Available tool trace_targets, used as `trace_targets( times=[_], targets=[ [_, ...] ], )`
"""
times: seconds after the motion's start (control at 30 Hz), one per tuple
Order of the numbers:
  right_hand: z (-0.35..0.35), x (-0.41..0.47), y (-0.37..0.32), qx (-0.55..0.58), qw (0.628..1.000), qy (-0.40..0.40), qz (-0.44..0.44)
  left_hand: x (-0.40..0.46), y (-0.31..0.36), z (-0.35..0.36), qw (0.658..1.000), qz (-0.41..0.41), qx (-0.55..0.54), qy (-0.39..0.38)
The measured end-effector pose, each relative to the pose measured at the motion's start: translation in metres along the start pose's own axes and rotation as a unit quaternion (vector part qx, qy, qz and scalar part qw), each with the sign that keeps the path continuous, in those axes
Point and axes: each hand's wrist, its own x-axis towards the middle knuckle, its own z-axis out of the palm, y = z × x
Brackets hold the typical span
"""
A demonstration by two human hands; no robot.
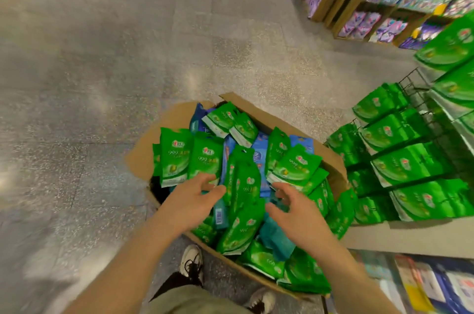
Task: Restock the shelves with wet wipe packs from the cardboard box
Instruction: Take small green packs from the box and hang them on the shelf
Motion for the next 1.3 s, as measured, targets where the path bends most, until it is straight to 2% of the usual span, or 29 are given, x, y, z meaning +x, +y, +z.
trace_targets(
  times=[0.17, 0.4, 0.5, 0.63, 0.7, 0.77, 0.8, 0.87, 0.9, 0.93, 1.0, 1.07, 1.17, 1.3],
  targets=[
    [0.036, 0.023, 0.014, -0.141, 0.983, -0.111, -0.027, 0.007, -0.004, 0.013, 0.998, 0.005, 0.045, -0.049],
    [0.057, 0.026, 0.013, -0.299, 0.948, -0.102, -0.043, 0.012, -0.009, 0.035, 0.982, 0.038, 0.137, -0.124],
    [0.052, 0.017, 0.008, -0.272, 0.953, -0.114, -0.066, 0.011, -0.012, 0.039, 0.977, 0.061, 0.147, -0.145],
    [0.027, 0.014, -0.015, -0.115, 0.981, -0.114, -0.106, 0.011, -0.012, 0.037, 0.966, 0.088, 0.146, -0.194],
    [0.016, 0.016, -0.028, -0.061, 0.985, -0.108, -0.118, 0.011, -0.013, 0.036, 0.974, 0.083, 0.103, -0.183],
    [0.016, 0.020, -0.036, -0.016, 0.991, -0.067, -0.116, 0.011, -0.015, 0.032, 0.984, 0.076, 0.053, -0.151],
    [0.019, 0.022, -0.038, 0.043, 0.994, -0.034, -0.098, 0.010, -0.016, 0.029, 0.987, 0.074, 0.028, -0.138],
    [0.030, 0.029, -0.038, 0.226, 0.973, 0.055, -0.010, 0.007, -0.022, 0.021, 0.990, 0.067, -0.024, -0.122],
    [0.036, 0.034, -0.034, 0.271, 0.957, 0.093, 0.046, 0.005, -0.025, 0.016, 0.991, 0.061, -0.048, -0.109],
    [0.042, 0.040, -0.030, 0.255, 0.956, 0.114, 0.086, 0.003, -0.030, 0.012, 0.992, 0.048, -0.075, -0.092],
    [0.059, 0.048, -0.018, 0.148, 0.976, 0.095, 0.128, 0.001, -0.037, 0.005, 0.983, -0.004, -0.175, -0.061],
    [0.078, 0.055, -0.013, 0.086, 0.985, 0.072, 0.130, -0.001, -0.041, -0.001, 0.943, -0.072, -0.321, -0.042],
    [0.099, 0.064, -0.014, 0.066, 0.984, 0.070, 0.147, -0.004, -0.045, -0.011, 0.872, -0.139, -0.467, -0.036],
    [0.105, 0.071, -0.017, 0.111, 0.978, 0.048, 0.170, -0.006, -0.051, -0.018, 0.838, -0.165, -0.518, -0.037]
  ],
)
